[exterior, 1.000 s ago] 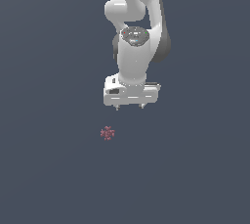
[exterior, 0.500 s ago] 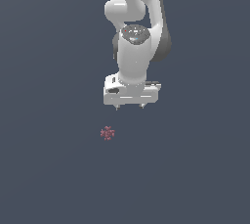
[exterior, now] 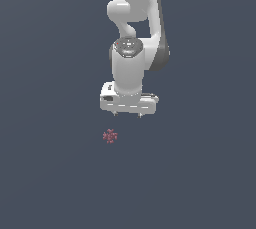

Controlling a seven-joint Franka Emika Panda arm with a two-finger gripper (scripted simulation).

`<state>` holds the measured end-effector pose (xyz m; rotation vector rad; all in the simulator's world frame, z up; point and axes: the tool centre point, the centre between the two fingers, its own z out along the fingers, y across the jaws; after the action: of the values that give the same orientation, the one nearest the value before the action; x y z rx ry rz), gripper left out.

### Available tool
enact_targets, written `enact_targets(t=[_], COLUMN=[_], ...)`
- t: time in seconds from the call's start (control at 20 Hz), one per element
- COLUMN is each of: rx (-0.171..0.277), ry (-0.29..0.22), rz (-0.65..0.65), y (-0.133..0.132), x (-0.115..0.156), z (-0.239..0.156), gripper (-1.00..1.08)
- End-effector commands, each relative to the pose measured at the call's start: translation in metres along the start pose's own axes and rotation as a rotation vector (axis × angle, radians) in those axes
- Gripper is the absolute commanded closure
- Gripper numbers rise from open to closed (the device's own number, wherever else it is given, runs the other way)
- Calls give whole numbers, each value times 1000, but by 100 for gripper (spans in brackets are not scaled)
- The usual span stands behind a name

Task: Pick up the object and move it to a goal position.

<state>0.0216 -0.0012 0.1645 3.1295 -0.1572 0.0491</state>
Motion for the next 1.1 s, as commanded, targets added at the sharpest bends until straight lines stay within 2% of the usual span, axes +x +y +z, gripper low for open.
enact_targets(t=[0.0,0.6,1.05], rx=[2,2,-3], ry=[-5,-26,-32], rz=[72,473,629], y=[8,55,74], x=[5,31,38], z=[8,57,77], gripper=[-92,-92,-92])
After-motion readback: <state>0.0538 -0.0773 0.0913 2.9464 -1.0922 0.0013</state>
